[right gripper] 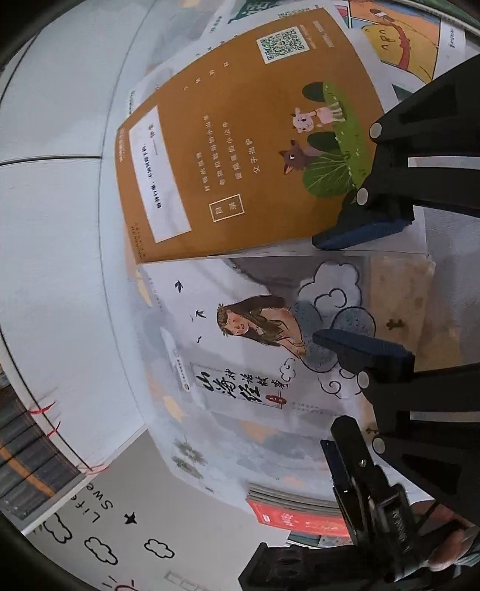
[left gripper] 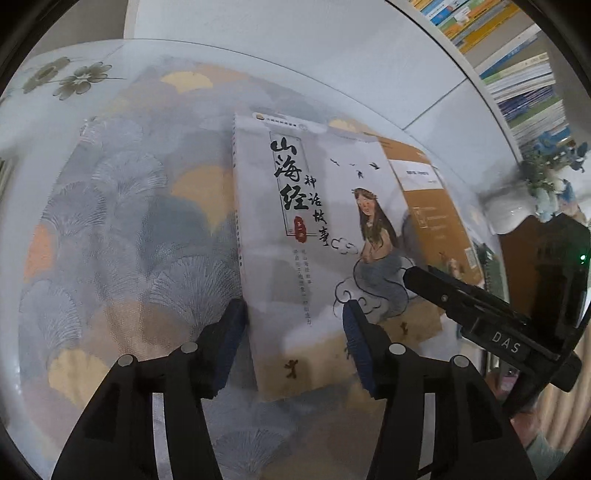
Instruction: Organize books
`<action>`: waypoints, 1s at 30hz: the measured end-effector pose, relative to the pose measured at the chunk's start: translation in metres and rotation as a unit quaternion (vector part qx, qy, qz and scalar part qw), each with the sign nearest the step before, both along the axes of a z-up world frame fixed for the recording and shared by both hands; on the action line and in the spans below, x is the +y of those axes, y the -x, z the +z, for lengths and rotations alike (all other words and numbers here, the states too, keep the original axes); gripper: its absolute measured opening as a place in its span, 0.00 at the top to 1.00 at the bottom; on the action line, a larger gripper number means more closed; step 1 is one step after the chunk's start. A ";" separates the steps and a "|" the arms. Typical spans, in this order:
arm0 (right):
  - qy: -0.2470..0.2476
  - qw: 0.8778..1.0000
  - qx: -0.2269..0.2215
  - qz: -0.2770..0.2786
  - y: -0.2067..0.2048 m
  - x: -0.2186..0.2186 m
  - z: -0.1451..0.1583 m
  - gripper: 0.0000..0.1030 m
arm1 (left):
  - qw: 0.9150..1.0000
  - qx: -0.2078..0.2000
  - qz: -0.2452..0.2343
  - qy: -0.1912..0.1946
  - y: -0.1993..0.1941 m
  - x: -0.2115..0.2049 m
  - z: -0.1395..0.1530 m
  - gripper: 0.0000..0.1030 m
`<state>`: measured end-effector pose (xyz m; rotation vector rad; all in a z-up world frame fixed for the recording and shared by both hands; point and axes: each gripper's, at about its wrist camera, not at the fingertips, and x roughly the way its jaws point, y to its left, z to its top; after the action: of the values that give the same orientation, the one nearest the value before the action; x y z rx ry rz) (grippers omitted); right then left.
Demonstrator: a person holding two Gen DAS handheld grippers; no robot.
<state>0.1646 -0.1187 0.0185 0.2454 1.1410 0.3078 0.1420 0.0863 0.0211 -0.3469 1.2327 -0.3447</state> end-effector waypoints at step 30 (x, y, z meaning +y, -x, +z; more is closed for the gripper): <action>0.027 0.997 0.039 0.063 0.221 -0.048 -0.014 0.56 | 0.990 0.054 -0.019 0.130 0.209 -0.022 -0.004 0.71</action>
<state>-0.0563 -0.1669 0.0043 0.1397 1.2434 0.3802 -0.0670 0.0642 0.0170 -0.5730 1.3035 -0.5277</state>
